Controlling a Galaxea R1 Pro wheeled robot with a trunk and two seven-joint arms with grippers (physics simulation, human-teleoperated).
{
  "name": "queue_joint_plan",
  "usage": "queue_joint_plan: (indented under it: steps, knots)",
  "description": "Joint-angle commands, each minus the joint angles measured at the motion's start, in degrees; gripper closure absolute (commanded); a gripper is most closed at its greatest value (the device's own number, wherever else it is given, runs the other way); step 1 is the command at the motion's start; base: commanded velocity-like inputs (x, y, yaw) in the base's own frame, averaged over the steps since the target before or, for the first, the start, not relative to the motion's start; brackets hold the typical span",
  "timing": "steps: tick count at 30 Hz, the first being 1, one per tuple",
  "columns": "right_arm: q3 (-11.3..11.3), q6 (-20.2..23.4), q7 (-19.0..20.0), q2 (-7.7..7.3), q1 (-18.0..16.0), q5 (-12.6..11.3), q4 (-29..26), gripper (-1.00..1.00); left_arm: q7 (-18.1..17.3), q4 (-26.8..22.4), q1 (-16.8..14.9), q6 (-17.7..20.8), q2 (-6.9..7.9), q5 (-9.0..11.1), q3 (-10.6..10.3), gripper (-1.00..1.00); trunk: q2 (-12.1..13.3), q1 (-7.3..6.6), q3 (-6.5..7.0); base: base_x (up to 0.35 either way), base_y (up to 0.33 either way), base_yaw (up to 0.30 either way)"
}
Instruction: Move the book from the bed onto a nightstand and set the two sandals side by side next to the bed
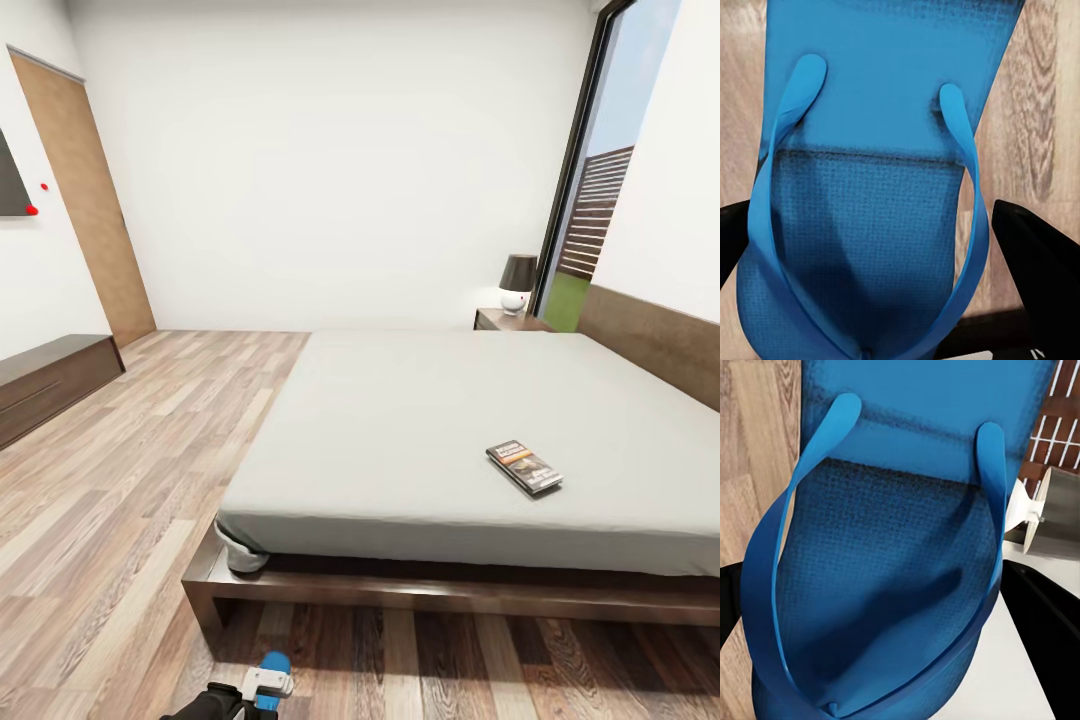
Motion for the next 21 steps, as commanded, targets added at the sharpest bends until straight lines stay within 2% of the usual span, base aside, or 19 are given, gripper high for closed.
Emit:
queue_joint_plan:
  steps: [1,21]
  knots:
    - [0.4,0.6,-0.3,-0.02,0.0,-0.5,-0.1,1.00,-0.4,-0.2,0.0,0.4,-0.03,-0.6,0.5,1.00,0.0,-0.01,-0.06,0.000,0.000,0.000]
    - [0.3,0.6,-0.3,-0.02,0.0,-0.5,-0.1,1.00,-0.4,-0.2,0.0,0.4,-0.03,-0.6,0.5,1.00,0.0,-0.01,-0.06,0.000,0.000,0.000]
